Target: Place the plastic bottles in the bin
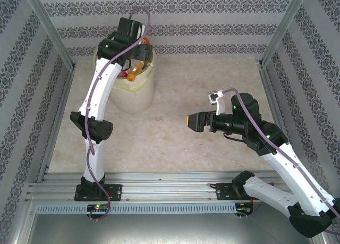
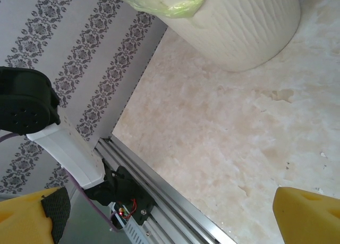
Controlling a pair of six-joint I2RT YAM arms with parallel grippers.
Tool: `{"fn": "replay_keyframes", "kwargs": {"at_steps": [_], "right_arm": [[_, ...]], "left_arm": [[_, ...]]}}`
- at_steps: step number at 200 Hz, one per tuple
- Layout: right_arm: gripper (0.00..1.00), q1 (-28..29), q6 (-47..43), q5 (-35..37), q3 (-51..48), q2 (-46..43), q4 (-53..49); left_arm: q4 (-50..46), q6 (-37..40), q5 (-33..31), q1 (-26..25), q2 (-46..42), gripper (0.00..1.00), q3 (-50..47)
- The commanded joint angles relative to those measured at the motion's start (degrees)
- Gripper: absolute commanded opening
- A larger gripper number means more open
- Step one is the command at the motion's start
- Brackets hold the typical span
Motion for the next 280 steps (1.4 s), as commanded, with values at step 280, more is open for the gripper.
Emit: {"fn": "replay_keyframes", "kwargs": {"at_steps": [280], "right_arm": [[0.98,-3.99,-2.39,11.02,-2.87,-1.20,0.87]], "left_arm": [[29.62,-14.84,26.49,-1.95,-66.87,1.00,-81.02]]}}
